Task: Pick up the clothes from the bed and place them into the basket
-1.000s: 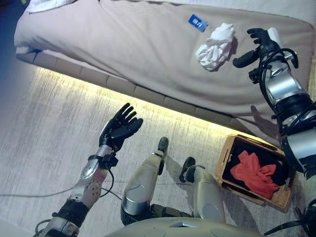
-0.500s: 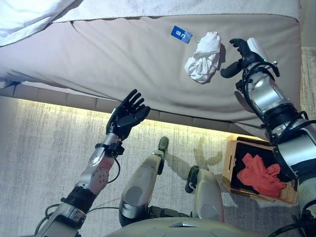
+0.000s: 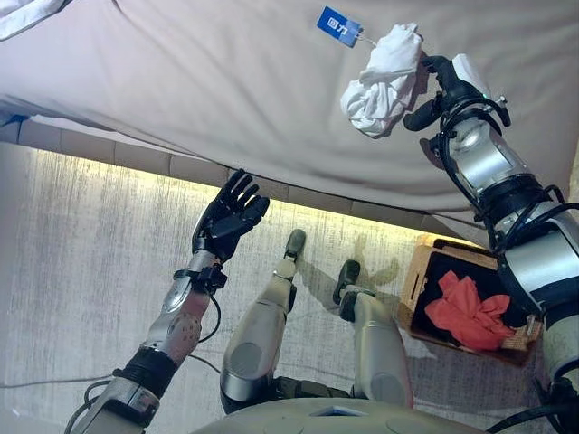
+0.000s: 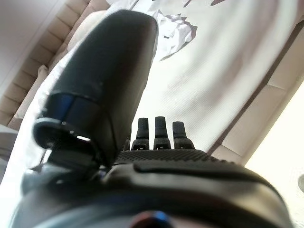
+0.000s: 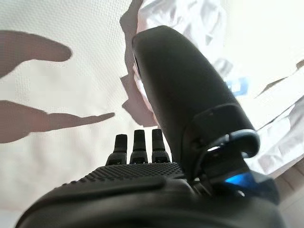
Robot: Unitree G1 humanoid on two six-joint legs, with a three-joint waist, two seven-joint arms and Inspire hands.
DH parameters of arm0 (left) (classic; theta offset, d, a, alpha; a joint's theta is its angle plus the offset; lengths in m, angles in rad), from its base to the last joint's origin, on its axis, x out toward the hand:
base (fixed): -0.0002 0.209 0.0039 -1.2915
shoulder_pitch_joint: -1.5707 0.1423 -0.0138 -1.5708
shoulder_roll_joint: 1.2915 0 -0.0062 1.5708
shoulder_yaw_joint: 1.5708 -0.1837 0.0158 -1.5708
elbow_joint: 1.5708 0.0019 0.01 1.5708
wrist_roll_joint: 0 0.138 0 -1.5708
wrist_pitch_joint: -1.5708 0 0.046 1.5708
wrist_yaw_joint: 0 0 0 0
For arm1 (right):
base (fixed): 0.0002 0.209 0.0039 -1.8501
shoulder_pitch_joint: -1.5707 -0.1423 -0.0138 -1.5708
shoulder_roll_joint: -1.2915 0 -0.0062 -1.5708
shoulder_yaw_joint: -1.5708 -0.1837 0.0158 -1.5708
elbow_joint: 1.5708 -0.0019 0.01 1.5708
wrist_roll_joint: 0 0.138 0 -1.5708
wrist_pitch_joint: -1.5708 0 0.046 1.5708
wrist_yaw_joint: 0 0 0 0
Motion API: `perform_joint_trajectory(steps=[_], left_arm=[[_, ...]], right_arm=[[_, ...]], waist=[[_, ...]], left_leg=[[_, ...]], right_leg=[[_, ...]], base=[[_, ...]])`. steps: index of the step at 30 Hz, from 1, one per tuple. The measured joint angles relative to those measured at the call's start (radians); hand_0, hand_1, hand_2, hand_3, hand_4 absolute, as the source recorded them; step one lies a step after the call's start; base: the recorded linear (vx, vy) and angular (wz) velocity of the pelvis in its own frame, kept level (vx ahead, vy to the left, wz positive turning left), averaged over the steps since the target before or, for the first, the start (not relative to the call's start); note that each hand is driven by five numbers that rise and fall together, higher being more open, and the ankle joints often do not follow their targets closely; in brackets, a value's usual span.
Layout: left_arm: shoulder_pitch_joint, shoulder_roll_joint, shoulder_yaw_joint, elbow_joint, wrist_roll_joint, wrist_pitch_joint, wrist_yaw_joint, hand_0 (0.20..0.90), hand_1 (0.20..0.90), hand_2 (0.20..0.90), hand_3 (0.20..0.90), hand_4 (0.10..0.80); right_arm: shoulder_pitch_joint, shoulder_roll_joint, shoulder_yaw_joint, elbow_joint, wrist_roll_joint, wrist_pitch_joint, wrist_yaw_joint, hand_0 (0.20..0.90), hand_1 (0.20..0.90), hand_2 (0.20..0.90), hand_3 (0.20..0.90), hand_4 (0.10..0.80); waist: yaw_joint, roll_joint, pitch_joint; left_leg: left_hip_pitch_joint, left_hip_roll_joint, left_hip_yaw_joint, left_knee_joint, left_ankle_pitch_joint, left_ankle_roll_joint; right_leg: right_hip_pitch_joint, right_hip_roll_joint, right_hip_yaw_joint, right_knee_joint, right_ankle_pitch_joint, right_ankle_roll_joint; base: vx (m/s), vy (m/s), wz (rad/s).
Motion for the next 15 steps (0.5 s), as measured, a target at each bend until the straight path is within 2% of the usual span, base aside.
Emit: perform_joint_trajectory(steps=[5, 8, 10, 15], left_arm=[[0.003, 0.005, -0.001, -0.048, 0.000, 0.000, -0.002, 0.900, 0.900, 0.900, 0.900, 0.800], [0.004, 0.023, -0.001, -0.082, -0.001, 0.000, -0.013, 0.900, 0.900, 0.900, 0.900, 0.800], [0.014, 0.024, -0.002, -0.101, -0.003, 0.000, -0.016, 0.900, 0.900, 0.900, 0.900, 0.800], [0.064, 0.040, -0.002, -0.165, -0.004, 0.000, -0.021, 0.900, 0.900, 0.900, 0.900, 0.800]], right_arm=[[-0.066, -0.003, 0.043, 0.054, 0.006, 0.043, -0.001, 0.900, 0.900, 0.900, 0.900, 0.800], [-0.120, -0.006, 0.053, 0.082, 0.018, 0.044, -0.019, 0.900, 0.900, 0.900, 0.900, 0.800], [-0.125, -0.012, 0.052, 0.086, 0.026, 0.045, -0.039, 0.900, 0.900, 0.900, 0.900, 0.800], [-0.134, -0.030, 0.049, 0.086, 0.038, 0.047, -0.077, 0.900, 0.900, 0.900, 0.900, 0.800]], waist=[[0.027, 0.001, 0.000], [0.033, 0.009, 0.004], [0.037, 0.021, 0.010], [0.059, 0.023, 0.011]], left_leg=[[-0.060, -0.008, -0.027, 0.018, 0.006, -0.009], [-0.127, -0.031, -0.041, 0.073, 0.003, -0.013], [-0.147, -0.040, -0.044, 0.112, -0.018, -0.013], [-0.241, -0.068, -0.045, 0.221, -0.062, -0.008]], right_leg=[[-0.068, -0.010, -0.018, 0.060, -0.026, -0.019], [-0.132, -0.028, -0.028, 0.130, -0.051, -0.032], [-0.144, -0.037, -0.031, 0.161, -0.066, -0.032], [-0.222, -0.053, -0.032, 0.259, -0.101, -0.057]], base=[[0.054, -0.027, 0.19], [0.110, -0.051, 0.25], [0.073, -0.041, 0.17], [0.026, -0.006, 0.10]])
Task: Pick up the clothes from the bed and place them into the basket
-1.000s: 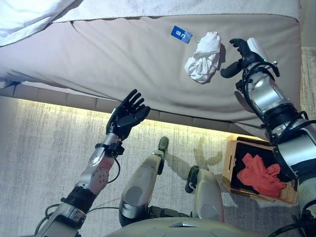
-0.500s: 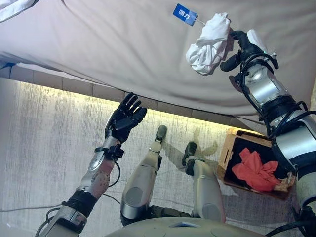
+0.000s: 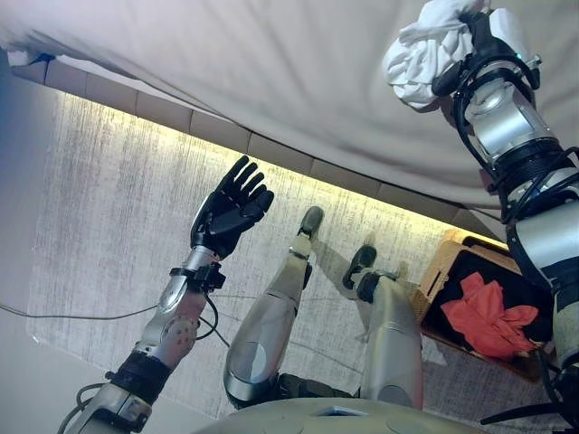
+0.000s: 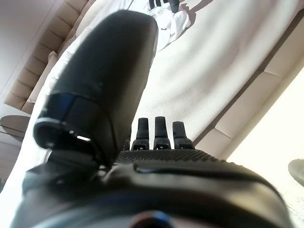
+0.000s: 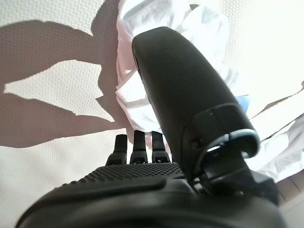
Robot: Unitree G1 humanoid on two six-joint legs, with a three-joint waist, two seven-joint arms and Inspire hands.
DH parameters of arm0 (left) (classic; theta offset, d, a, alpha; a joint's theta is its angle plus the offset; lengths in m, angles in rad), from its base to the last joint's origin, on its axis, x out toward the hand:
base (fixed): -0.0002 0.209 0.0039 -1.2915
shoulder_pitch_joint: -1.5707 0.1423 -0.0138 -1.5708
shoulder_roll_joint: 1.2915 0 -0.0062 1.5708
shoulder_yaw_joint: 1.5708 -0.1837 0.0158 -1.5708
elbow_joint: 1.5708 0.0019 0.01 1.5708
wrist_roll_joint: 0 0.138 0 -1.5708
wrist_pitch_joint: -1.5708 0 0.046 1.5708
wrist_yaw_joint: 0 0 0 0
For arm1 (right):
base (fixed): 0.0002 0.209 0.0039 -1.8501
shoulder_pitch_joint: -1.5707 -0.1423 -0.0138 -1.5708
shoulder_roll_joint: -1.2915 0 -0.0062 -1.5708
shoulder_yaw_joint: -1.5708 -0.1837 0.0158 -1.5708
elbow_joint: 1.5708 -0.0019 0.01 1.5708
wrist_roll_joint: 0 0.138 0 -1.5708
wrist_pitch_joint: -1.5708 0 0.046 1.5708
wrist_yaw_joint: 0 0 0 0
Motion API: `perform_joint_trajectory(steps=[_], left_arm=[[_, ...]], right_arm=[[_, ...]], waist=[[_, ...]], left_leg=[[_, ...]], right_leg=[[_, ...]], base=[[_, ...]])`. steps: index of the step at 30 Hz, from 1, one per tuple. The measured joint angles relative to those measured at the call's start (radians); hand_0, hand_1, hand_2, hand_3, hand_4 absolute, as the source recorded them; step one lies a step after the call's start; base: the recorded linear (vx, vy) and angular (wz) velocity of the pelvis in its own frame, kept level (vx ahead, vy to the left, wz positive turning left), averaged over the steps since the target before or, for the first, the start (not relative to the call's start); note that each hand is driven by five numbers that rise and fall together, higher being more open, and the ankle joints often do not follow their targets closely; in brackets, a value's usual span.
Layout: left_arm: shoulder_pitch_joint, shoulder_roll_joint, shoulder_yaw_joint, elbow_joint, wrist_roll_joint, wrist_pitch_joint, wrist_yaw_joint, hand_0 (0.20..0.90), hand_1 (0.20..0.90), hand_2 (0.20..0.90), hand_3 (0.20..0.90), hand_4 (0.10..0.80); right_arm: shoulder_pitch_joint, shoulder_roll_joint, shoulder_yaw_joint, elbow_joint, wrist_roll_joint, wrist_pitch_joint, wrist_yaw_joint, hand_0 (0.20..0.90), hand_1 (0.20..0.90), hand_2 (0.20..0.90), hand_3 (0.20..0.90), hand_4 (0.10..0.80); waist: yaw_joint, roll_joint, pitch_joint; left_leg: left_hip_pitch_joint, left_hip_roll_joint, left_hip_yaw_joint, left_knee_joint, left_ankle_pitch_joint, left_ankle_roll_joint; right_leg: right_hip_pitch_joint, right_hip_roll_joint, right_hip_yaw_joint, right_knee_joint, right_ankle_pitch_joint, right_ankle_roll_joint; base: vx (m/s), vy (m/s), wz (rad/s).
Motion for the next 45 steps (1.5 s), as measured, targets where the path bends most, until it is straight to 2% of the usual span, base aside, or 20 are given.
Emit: perform_joint_trajectory(steps=[7, 12, 13, 14, 15, 16, 26, 31, 34, 36, 43, 45], left_arm=[[0.027, 0.010, 0.000, -0.052, -0.004, -0.001, 0.002, 0.900, 0.900, 0.900, 0.900, 0.800], [0.033, 0.018, 0.005, -0.058, -0.013, -0.003, 0.005, 0.900, 0.900, 0.900, 0.900, 0.800], [0.034, 0.020, 0.006, -0.059, -0.014, -0.003, 0.005, 0.900, 0.900, 0.900, 0.900, 0.800], [0.037, 0.027, 0.007, -0.062, -0.015, -0.003, 0.005, 0.900, 0.900, 0.900, 0.900, 0.800], [0.037, 0.031, 0.007, -0.062, -0.015, -0.003, 0.005, 0.900, 0.900, 0.900, 0.900, 0.800], [0.037, 0.032, 0.009, -0.062, -0.016, -0.002, 0.005, 0.900, 0.900, 0.900, 0.900, 0.800], [0.048, 0.037, 0.014, -0.062, -0.034, -0.003, -0.001, 0.900, 0.900, 0.900, 0.900, 0.800], [0.050, 0.037, 0.013, -0.062, -0.034, -0.008, -0.017, 0.900, 0.900, 0.900, 0.900, 0.800], [0.046, 0.039, 0.014, -0.061, -0.034, -0.017, -0.015, 0.900, 0.900, 0.900, 0.900, 0.800], [0.045, 0.040, 0.014, -0.060, -0.034, -0.021, -0.015, 0.900, 0.900, 0.900, 0.900, 0.800], [0.033, 0.039, 0.013, -0.052, -0.032, -0.021, 0.004, 0.900, 0.900, 0.900, 0.900, 0.800], [0.012, 0.035, 0.013, -0.036, -0.030, -0.020, 0.019, 0.900, 0.900, 0.900, 0.900, 0.800]], right_arm=[[-0.058, -0.038, -0.017, 0.011, 0.006, 0.009, -0.032, 0.900, 0.900, 0.900, 0.900, 0.800], [-0.125, -0.052, -0.016, 0.028, 0.005, 0.009, -0.033, 0.900, 0.900, 0.900, 0.900, 0.800], [-0.135, -0.054, -0.016, 0.030, 0.005, 0.009, -0.031, 0.825, 0.825, 0.825, 0.812, 0.712], [-0.142, -0.053, -0.015, 0.034, 0.005, 0.006, -0.027, 0.825, 0.825, 0.825, 0.812, 0.712], [-0.145, -0.053, -0.015, 0.035, 0.004, 0.005, -0.026, 0.462, 0.462, 0.462, 0.389, 0.289], [-0.152, -0.055, -0.015, 0.037, 0.004, 0.004, -0.025, 0.300, 0.300, 0.300, 0.200, 0.100], [-0.161, -0.053, -0.005, 0.098, 0.025, -0.027, -0.031, 0.300, 0.300, 0.300, 0.200, 0.100], [-0.100, -0.046, 0.003, 0.102, 0.047, -0.033, -0.013, 0.300, 0.300, 0.300, 0.200, 0.100], [-0.083, -0.046, 0.003, 0.103, 0.047, -0.040, 0.008, 0.300, 0.300, 0.300, 0.200, 0.100], [-0.068, -0.049, 0.003, 0.107, 0.047, -0.051, 0.012, 0.300, 0.300, 0.300, 0.200, 0.100], [-0.045, -0.076, 0.002, 0.090, 0.048, -0.109, 0.023, 0.300, 0.300, 0.300, 0.200, 0.100], [-0.020, -0.095, 0.000, 0.071, 0.048, -0.128, 0.045, 0.300, 0.300, 0.300, 0.200, 0.100]], waist=[[0.009, 0.013, 0.006], [0.019, 0.017, 0.008], [0.019, 0.017, 0.008], [0.020, 0.017, 0.008], [0.021, 0.017, 0.008], [0.020, 0.017, 0.008], [0.026, 0.017, 0.008], [0.024, 0.017, 0.008], [0.017, 0.017, 0.008], [0.004, 0.016, 0.008], [-0.018, 0.010, 0.010], [-0.026, -0.001, 0.012]], left_leg=[[-0.217, -0.024, 0.004, 0.227, -0.071, 0.009], [-0.328, -0.029, 0.003, 0.331, -0.096, 0.005], [-0.342, -0.028, 0.003, 0.334, -0.096, 0.005], [-0.355, -0.023, 0.004, 0.345, -0.097, 0.005], [-0.360, -0.019, 0.004, 0.348, -0.097, 0.004], [-0.365, -0.018, 0.004, 0.344, -0.098, 0.003], [-0.337, -0.016, 0.005, 0.348, -0.098, 0.003], [-0.241, -0.014, 0.008, 0.344, -0.094, 0.018], [-0.178, -0.001, 0.026, 0.332, -0.102, 0.031], [-0.123, -0.003, 0.031, 0.315, -0.102, 0.030], [0.059, 0.004, 0.067, 0.187, -0.084, 0.057], [0.119, 0.018, 0.082, 0.138, -0.067, 0.061]], right_leg=[[-0.174, -0.035, -0.022, 0.182, -0.057, -0.043], [-0.279, -0.036, -0.021, 0.274, -0.083, -0.063], [-0.293, -0.036, -0.021, 0.280, -0.085, -0.060], [-0.302, -0.037, -0.022, 0.286, -0.086, -0.059], [-0.307, -0.036, -0.023, 0.289, -0.087, -0.059], [-0.314, -0.036, -0.024, 0.289, -0.087, -0.059], [-0.285, -0.034, -0.023, 0.289, -0.084, -0.063], [-0.177, -0.031, -0.024, 0.256, -0.081, -0.060], [-0.107, -0.021, -0.014, 0.221, -0.079, -0.059], [-0.051, -0.016, -0.010, 0.197, -0.079, -0.058], [0.104, -0.014, 0.031, 0.083, -0.056, -0.019], [0.155, -0.007, 0.038, 0.027, -0.019, -0.006]], base=[[-0.016, -0.003, 0.16], [-0.036, -0.014, 0.03], [-0.038, -0.011, 0.03], [0.000, 0.000, 0.00], [0.000, 0.000, 0.00], [-0.014, 0.007, 0.04], [-0.007, -0.006, 0.00], [-0.004, 0.017, -0.03], [0.007, 0.029, -0.15], [-0.010, 0.018, -0.09], [-0.033, 0.032, -0.15], [-0.028, 0.079, -0.23]])
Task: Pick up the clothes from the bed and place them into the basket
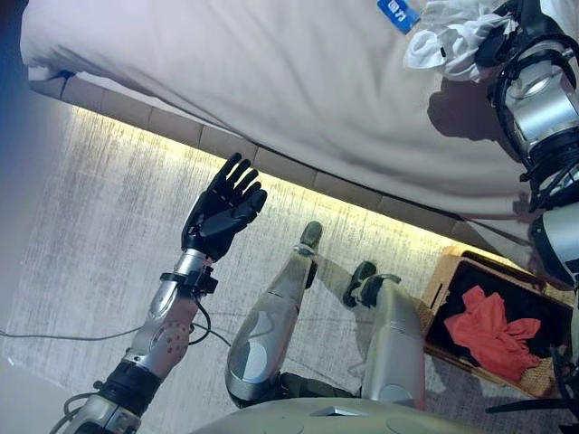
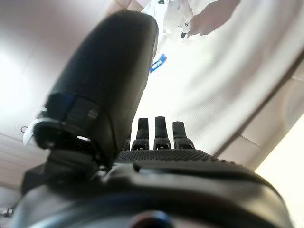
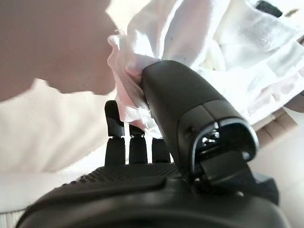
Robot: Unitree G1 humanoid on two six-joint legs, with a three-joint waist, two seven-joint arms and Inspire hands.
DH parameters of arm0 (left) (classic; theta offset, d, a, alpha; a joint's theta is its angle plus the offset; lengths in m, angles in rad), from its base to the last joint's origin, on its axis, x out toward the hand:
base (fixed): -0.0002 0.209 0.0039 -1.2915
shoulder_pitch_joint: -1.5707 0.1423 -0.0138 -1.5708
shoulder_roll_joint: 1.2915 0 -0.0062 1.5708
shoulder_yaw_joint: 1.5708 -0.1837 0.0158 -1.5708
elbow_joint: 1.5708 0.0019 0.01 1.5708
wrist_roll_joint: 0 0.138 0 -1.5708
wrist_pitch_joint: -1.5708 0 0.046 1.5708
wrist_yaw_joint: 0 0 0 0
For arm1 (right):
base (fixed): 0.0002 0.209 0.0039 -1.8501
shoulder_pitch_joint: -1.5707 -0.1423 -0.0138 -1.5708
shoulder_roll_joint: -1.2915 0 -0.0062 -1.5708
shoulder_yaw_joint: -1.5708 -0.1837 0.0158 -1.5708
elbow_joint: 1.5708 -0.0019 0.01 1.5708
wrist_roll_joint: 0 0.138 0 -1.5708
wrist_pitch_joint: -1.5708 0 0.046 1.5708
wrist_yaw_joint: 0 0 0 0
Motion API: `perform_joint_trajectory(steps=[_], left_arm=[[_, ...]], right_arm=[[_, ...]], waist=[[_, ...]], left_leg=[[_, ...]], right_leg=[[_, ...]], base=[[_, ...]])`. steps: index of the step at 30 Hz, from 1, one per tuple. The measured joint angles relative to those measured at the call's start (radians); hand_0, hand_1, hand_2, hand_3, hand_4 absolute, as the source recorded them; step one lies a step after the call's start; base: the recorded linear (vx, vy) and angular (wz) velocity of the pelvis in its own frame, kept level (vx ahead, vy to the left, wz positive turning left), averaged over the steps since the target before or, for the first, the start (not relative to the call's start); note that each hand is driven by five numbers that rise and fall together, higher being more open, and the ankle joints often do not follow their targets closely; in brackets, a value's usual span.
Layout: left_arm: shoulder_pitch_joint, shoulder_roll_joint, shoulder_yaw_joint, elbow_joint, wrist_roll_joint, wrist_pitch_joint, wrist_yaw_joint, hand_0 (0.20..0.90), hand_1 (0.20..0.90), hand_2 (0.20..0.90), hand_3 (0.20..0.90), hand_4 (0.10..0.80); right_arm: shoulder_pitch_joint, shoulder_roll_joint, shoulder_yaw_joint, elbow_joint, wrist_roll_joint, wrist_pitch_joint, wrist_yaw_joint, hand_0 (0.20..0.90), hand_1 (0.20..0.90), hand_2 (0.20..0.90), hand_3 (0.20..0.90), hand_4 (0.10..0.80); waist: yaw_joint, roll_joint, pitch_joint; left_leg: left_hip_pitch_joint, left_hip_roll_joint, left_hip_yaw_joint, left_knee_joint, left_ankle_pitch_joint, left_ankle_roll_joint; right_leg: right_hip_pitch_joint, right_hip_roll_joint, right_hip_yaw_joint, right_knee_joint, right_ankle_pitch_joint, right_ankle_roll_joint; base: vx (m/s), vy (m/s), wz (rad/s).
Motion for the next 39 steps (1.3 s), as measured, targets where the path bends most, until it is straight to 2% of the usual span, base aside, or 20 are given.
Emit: perform_joint_trajectory(steps=[2, 6, 10, 12, 18, 21, 25, 31, 39], left_arm=[[-0.016, -0.003, -0.001, 0.029, 0.006, 0.008, 0.024, 0.900, 0.900, 0.900, 0.900, 0.800], [-0.037, -0.002, 0.001, 0.067, 0.051, 0.029, 0.092, 0.900, 0.900, 0.900, 0.900, 0.800], [-0.068, 0.001, 0.001, 0.073, 0.109, 0.067, 0.139, 0.900, 0.900, 0.900, 0.900, 0.800], [-0.082, 0.002, 0.002, 0.074, 0.129, 0.083, 0.151, 0.900, 0.900, 0.900, 0.900, 0.800], [-0.100, 0.002, 0.025, 0.115, 0.176, 0.126, 0.185, 0.900, 0.900, 0.900, 0.900, 0.800], [-0.092, -0.001, 0.042, 0.122, 0.190, 0.156, 0.184, 0.900, 0.900, 0.900, 0.900, 0.800], [-0.085, -0.014, 0.074, 0.158, 0.194, 0.172, 0.184, 0.900, 0.900, 0.900, 0.900, 0.800], [-0.075, -0.049, 0.125, 0.195, 0.193, 0.176, 0.179, 0.900, 0.900, 0.900, 0.900, 0.800], [-0.068, -0.097, 0.109, 0.199, 0.216, 0.196, 0.159, 0.900, 0.900, 0.900, 0.900, 0.800]], right_arm=[[0.029, -0.007, -0.002, -0.015, 0.001, -0.004, 0.024, 0.300, 0.300, 0.300, 0.200, 0.100], [0.119, -0.032, -0.049, -0.109, 0.015, -0.029, 0.059, 0.300, 0.300, 0.300, 0.200, 0.100], [0.172, -0.067, -0.134, -0.186, 0.021, -0.059, 0.080, 0.300, 0.300, 0.300, 0.200, 0.100], [0.227, -0.102, -0.195, -0.236, 0.020, -0.073, 0.095, 0.300, 0.300, 0.300, 0.200, 0.100], [0.470, -0.135, -0.378, -0.294, 0.017, -0.098, 0.136, 0.300, 0.300, 0.300, 0.200, 0.100], [0.693, -0.127, -0.522, -0.382, 0.015, -0.102, 0.148, 0.300, 0.300, 0.300, 0.200, 0.100], [0.886, -0.077, -0.605, -0.428, 0.008, -0.104, 0.147, 0.300, 0.300, 0.300, 0.200, 0.100], [1.078, 0.021, -0.632, -0.459, -0.005, -0.102, 0.148, 0.300, 0.300, 0.300, 0.200, 0.100], [1.173, 0.062, -0.672, -0.463, -0.011, -0.099, 0.150, 0.300, 0.300, 0.300, 0.200, 0.100]], waist=[[-0.019, -0.005, 0.002], [-0.041, -0.040, -0.004], [-0.093, -0.070, -0.009], [-0.116, -0.076, -0.011], [-0.187, -0.132, -0.071], [-0.223, -0.149, -0.128], [-0.264, -0.156, -0.163], [-0.335, -0.159, -0.192], [-0.410, -0.157, -0.245]], left_leg=[[0.059, 0.009, 0.006, -0.034, 0.001, 0.002], [0.183, 0.032, 0.047, -0.121, 0.002, 0.006], [0.276, 0.046, 0.102, -0.201, 0.016, 0.017], [0.326, 0.051, 0.126, -0.241, 0.015, 0.021], [0.462, 0.053, 0.193, -0.351, 0.016, 0.030], [0.491, 0.064, 0.239, -0.400, 0.016, 0.031], [0.549, 0.070, 0.285, -0.452, 0.015, 0.031], [0.616, 0.088, 0.330, -0.523, 0.015, 0.031], [0.649, 0.121, 0.408, -0.576, 0.022, 0.021]], right_leg=[[0.061, 0.010, 0.005, -0.046, 0.003, 0.002], [0.165, 0.034, 0.045, -0.145, 0.031, 0.020], [0.240, 0.051, 0.100, -0.244, 0.080, 0.057], [0.285, 0.059, 0.125, -0.299, 0.099, 0.067], [0.407, 0.068, 0.191, -0.449, 0.156, 0.115], [0.443, 0.083, 0.223, -0.552, 0.208, 0.135], [0.503, 0.091, 0.269, -0.666, 0.259, 0.141], [0.553, 0.113, 0.315, -0.748, 0.292, 0.145], [0.549, 0.148, 0.388, -0.798, 0.329, 0.138]], base=[[0.066, 0.062, -0.20], [0.038, 0.072, -0.41], [0.040, 0.080, -0.44], [0.021, 0.094, -0.42], [0.049, 0.101, -0.38], [-0.011, 0.015, -0.45], [-0.007, -0.042, -0.51], [0.001, -0.059, -0.28], [-0.016, -0.052, -0.31]])
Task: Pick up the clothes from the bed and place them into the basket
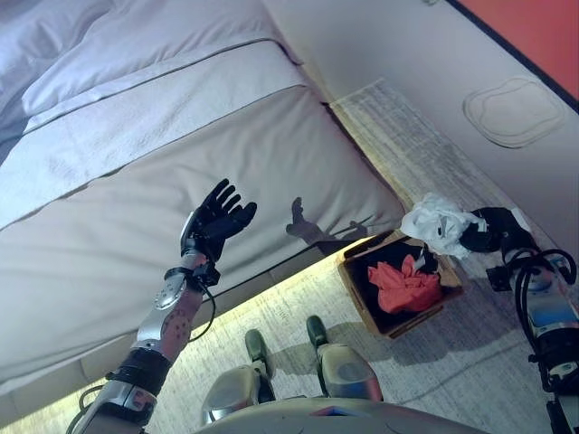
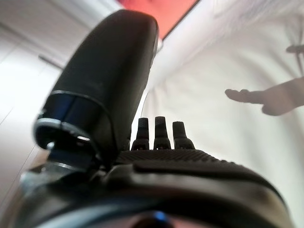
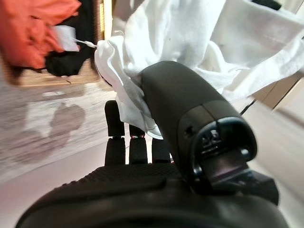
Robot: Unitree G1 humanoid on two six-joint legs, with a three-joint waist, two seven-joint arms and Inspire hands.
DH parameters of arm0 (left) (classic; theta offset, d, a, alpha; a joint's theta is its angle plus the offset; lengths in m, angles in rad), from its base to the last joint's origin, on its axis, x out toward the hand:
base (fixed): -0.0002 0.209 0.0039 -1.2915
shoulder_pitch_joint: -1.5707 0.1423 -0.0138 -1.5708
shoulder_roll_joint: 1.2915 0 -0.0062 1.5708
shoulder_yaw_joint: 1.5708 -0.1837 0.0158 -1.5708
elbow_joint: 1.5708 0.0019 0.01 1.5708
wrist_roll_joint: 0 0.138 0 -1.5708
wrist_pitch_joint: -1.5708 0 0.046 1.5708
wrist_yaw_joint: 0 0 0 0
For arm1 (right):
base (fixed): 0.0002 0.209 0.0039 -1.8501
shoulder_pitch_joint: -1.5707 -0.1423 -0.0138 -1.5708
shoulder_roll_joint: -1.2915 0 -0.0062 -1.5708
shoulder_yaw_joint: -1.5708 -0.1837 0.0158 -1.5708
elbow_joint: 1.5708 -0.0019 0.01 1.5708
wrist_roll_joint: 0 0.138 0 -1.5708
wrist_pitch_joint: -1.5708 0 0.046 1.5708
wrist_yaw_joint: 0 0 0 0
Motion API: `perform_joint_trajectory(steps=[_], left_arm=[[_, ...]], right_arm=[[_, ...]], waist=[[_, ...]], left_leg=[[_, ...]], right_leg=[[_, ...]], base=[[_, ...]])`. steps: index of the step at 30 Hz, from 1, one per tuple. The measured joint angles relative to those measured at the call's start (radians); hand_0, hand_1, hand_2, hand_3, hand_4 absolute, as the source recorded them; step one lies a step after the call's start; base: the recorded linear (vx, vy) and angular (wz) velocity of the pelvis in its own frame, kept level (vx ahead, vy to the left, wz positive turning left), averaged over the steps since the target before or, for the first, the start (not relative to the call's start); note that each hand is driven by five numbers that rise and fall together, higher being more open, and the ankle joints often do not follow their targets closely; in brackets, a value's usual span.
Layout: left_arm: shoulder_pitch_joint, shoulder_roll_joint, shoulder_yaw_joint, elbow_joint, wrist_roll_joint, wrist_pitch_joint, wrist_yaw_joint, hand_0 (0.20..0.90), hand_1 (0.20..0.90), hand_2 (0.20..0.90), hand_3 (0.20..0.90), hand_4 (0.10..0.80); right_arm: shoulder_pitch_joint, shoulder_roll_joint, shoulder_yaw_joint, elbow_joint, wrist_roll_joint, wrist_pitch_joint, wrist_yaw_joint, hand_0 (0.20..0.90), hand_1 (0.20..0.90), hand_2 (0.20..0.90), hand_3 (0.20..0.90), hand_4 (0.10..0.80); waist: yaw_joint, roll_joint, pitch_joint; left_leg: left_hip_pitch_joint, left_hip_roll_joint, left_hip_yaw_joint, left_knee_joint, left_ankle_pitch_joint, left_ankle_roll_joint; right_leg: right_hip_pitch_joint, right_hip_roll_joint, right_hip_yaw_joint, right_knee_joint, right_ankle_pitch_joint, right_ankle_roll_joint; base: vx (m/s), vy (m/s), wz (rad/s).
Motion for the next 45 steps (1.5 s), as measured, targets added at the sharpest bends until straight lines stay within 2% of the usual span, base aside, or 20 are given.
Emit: perform_joint_trajectory(steps=[6, 11, 16, 19, 23, 24, 25, 26, 30, 45], left_arm=[[-0.005, -0.002, -0.031, 0.039, 0.018, 0.041, -0.003, 0.900, 0.900, 0.900, 0.900, 0.800], [0.002, -0.016, -0.052, 0.066, 0.019, 0.057, -0.028, 0.900, 0.900, 0.900, 0.900, 0.800], [0.001, -0.020, -0.078, 0.066, 0.019, 0.061, -0.040, 0.900, 0.900, 0.900, 0.900, 0.800], [0.000, -0.022, -0.079, 0.069, 0.018, 0.061, -0.040, 0.900, 0.900, 0.900, 0.900, 0.800], [-0.004, -0.030, -0.082, 0.073, 0.018, 0.062, -0.049, 0.900, 0.900, 0.900, 0.900, 0.800], [-0.004, -0.030, -0.082, 0.073, 0.019, 0.062, -0.052, 0.900, 0.900, 0.900, 0.900, 0.800], [-0.004, -0.030, -0.081, 0.073, 0.019, 0.062, -0.058, 0.900, 0.900, 0.900, 0.900, 0.800], [-0.004, -0.031, -0.082, 0.073, 0.018, 0.062, -0.062, 0.900, 0.900, 0.900, 0.900, 0.800], [-0.008, -0.032, -0.091, 0.073, 0.018, 0.061, -0.065, 0.900, 0.900, 0.900, 0.900, 0.800], [-0.009, -0.033, -0.110, 0.074, 0.017, 0.045, -0.078, 0.900, 0.900, 0.900, 0.900, 0.800]], right_arm=[[0.006, 0.010, 0.000, 0.028, 0.002, 0.008, 0.020, 0.300, 0.300, 0.300, 0.200, 0.100], [0.005, 0.019, 0.001, 0.046, 0.011, 0.027, 0.030, 0.300, 0.300, 0.300, 0.200, 0.100], [-0.002, 0.031, 0.025, 0.105, 0.015, 0.028, 0.033, 0.300, 0.300, 0.300, 0.200, 0.100], [-0.067, 0.032, 0.076, 0.146, 0.031, 0.036, 0.030, 0.300, 0.300, 0.300, 0.200, 0.100], [-0.087, 0.032, 0.090, 0.157, 0.031, 0.038, 0.030, 0.300, 0.300, 0.300, 0.200, 0.100], [-0.087, 0.032, 0.090, 0.158, 0.031, 0.038, 0.030, 0.326, 0.326, 0.326, 0.230, 0.130], [-0.089, 0.032, 0.090, 0.158, 0.031, 0.038, 0.030, 0.528, 0.528, 0.528, 0.466, 0.366], [-0.095, 0.032, 0.090, 0.162, 0.031, 0.038, 0.030, 0.900, 0.900, 0.900, 0.900, 0.800], [-0.136, 0.032, 0.090, 0.184, 0.030, 0.038, -0.010, 0.900, 0.900, 0.900, 0.900, 0.800], [-0.146, 0.032, 0.086, 0.183, 0.028, 0.037, -0.071, 0.900, 0.900, 0.900, 0.900, 0.800]], waist=[[-0.047, 0.022, -0.039], [-0.063, 0.060, -0.061], [-0.069, 0.080, -0.064], [-0.069, 0.108, -0.056], [-0.068, 0.153, -0.033], [-0.068, 0.164, -0.027], [-0.066, 0.174, -0.022], [-0.065, 0.181, -0.017], [-0.066, 0.201, -0.001], [-0.059, 0.195, 0.011]], left_leg=[[0.023, 0.019, 0.035, -0.018, 0.001, -0.002], [0.021, 0.025, 0.071, -0.018, -0.002, -0.008], [0.013, 0.030, 0.083, -0.018, -0.002, -0.008], [-0.016, 0.030, 0.112, -0.018, -0.001, -0.010], [-0.014, 0.030, 0.116, -0.018, -0.001, -0.010], [-0.015, 0.031, 0.116, -0.018, -0.001, -0.010], [-0.015, 0.031, 0.115, -0.018, -0.001, -0.010], [-0.016, 0.031, 0.115, -0.018, -0.001, -0.011], [-0.030, 0.030, 0.120, -0.018, -0.002, -0.013], [-0.011, 0.033, 0.112, -0.018, -0.002, -0.014]], right_leg=[[-0.002, 0.019, 0.028, -0.002, 0.001, -0.001], [-0.015, 0.026, 0.052, -0.013, 0.002, -0.003], [-0.031, 0.032, 0.058, -0.013, 0.003, -0.004], [-0.077, 0.030, 0.059, -0.005, 0.017, 0.005], [-0.077, 0.032, 0.062, -0.006, 0.024, 0.006], [-0.076, 0.033, 0.062, -0.007, 0.024, 0.006], [-0.076, 0.033, 0.062, -0.008, 0.024, 0.006], [-0.077, 0.033, 0.062, -0.010, 0.024, 0.006], [-0.091, 0.033, 0.072, -0.013, 0.024, 0.006], [-0.066, 0.034, 0.065, -0.017, 0.025, 0.003]], base=[[0.000, -0.063, -0.19], [-0.008, -0.048, -0.19], [-0.074, -0.006, -0.10], [-0.017, 0.020, -0.25], [0.011, 0.006, -0.06], [0.000, 0.000, 0.00], [0.000, 0.000, 0.00], [-0.019, 0.036, -0.01], [0.003, 0.033, -0.06], [0.008, -0.004, 0.01]])
